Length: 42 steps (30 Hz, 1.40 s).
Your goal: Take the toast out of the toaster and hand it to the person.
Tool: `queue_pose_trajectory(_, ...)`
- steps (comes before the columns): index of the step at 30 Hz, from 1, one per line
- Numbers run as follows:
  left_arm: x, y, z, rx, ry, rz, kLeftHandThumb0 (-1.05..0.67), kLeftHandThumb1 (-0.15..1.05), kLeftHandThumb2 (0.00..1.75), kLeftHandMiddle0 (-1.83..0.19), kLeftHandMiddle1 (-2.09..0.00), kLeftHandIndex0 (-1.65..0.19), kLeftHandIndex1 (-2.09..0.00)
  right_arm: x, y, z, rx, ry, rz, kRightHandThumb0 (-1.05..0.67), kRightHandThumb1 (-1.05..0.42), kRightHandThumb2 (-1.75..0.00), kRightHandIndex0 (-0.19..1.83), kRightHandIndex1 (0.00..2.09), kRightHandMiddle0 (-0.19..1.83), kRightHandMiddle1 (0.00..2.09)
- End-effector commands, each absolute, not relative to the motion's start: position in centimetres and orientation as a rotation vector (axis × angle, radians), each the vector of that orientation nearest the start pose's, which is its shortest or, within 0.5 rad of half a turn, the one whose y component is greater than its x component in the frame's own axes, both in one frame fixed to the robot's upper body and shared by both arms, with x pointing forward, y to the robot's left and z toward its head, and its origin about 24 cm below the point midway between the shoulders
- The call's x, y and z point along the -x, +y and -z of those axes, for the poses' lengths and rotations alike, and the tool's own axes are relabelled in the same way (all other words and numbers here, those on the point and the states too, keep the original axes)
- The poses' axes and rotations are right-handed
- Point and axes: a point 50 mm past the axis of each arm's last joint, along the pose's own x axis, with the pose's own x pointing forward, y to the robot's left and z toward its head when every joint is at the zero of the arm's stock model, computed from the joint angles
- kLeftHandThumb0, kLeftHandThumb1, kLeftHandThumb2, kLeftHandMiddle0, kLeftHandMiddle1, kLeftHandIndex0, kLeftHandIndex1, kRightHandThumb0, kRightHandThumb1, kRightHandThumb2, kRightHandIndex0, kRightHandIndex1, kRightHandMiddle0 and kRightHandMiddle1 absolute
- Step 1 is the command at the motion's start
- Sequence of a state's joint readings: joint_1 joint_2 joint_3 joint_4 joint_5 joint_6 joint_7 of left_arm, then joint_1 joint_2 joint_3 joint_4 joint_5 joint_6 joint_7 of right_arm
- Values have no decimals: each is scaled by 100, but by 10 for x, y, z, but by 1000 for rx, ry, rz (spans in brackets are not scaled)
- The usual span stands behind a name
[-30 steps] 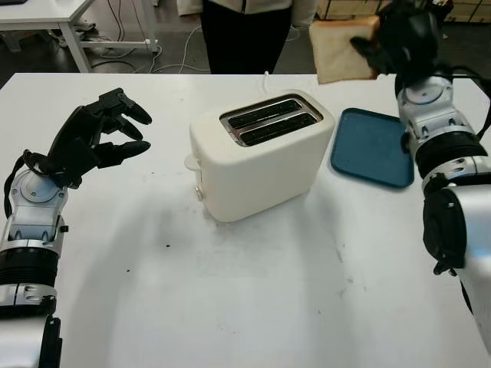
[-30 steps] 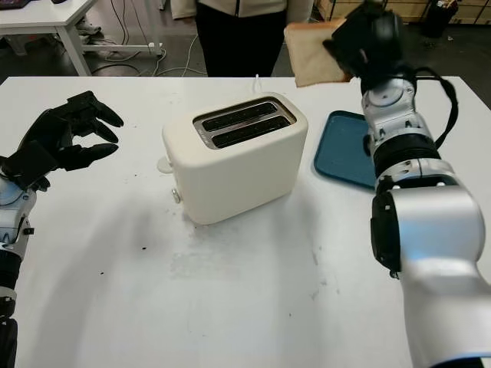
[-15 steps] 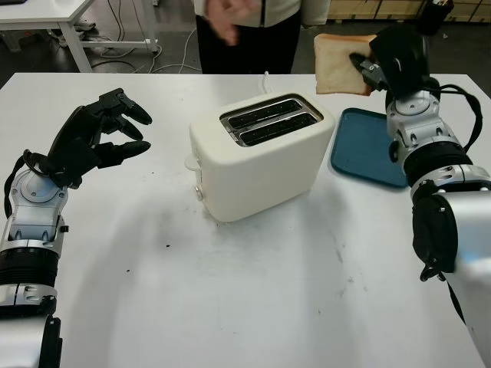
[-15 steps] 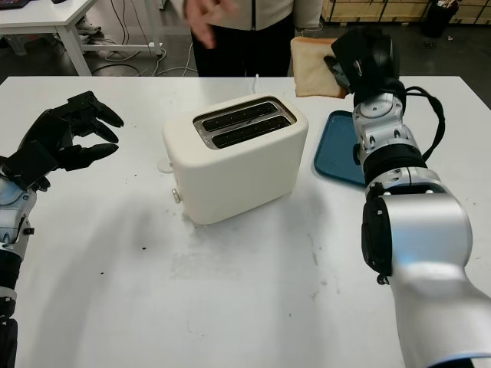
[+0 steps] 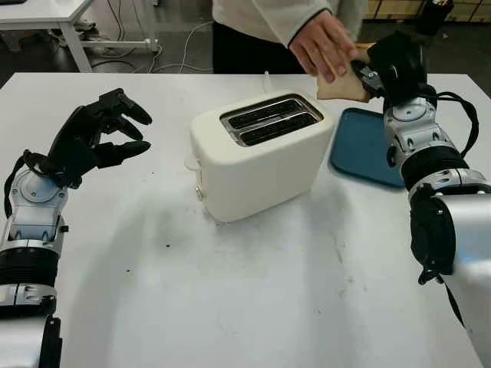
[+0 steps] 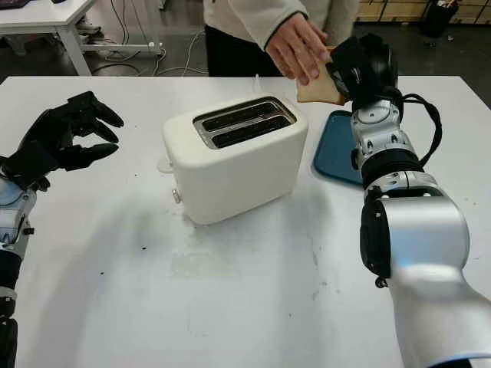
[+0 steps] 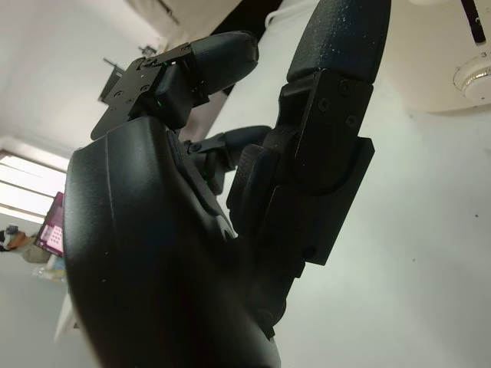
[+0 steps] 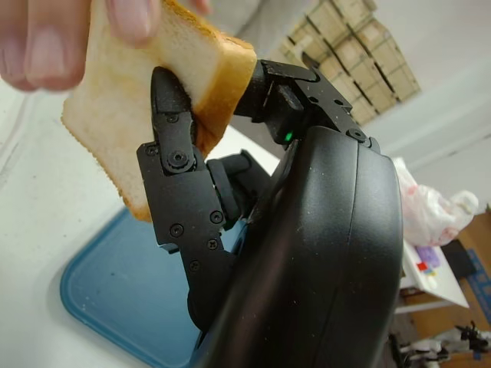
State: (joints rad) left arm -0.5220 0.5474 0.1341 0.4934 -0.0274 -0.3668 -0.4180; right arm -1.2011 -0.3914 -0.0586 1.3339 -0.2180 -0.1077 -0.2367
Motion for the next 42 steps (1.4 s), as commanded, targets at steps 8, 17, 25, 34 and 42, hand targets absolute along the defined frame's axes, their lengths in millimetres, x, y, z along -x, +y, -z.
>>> queue_pose_trajectory(8,-332,255,-156,-529,-346,243,-105,92,7,-35,-147,-33,-139,-420,-219,-185,450,-42,311,-32,-92,-27,97,175,65,175)
queue_pose_trajectory(17,-332,255,-156,-531,-340,243,-105,92,7,-36,-147,-33,-139,-420,-219,-186,442,-45,311,-28,-92,-25,97,175,60,175)
queue_pose_trajectory(25,-332,255,-156,-537,-344,237,-105,92,8,-36,-147,-33,-138,-421,-217,-186,444,-54,294,-29,-92,-26,93,175,51,168)
queue_pose_trajectory(34,-332,256,-156,-545,-344,240,-105,92,8,-36,-147,-33,-139,-420,-215,-187,374,-89,272,-37,-92,-17,95,175,81,111)
queue_pose_trajectory(42,-333,256,-155,-534,-343,238,-105,92,8,-36,-147,-33,-139,-421,-215,-187,397,-63,116,-84,-92,-12,25,12,31,7)
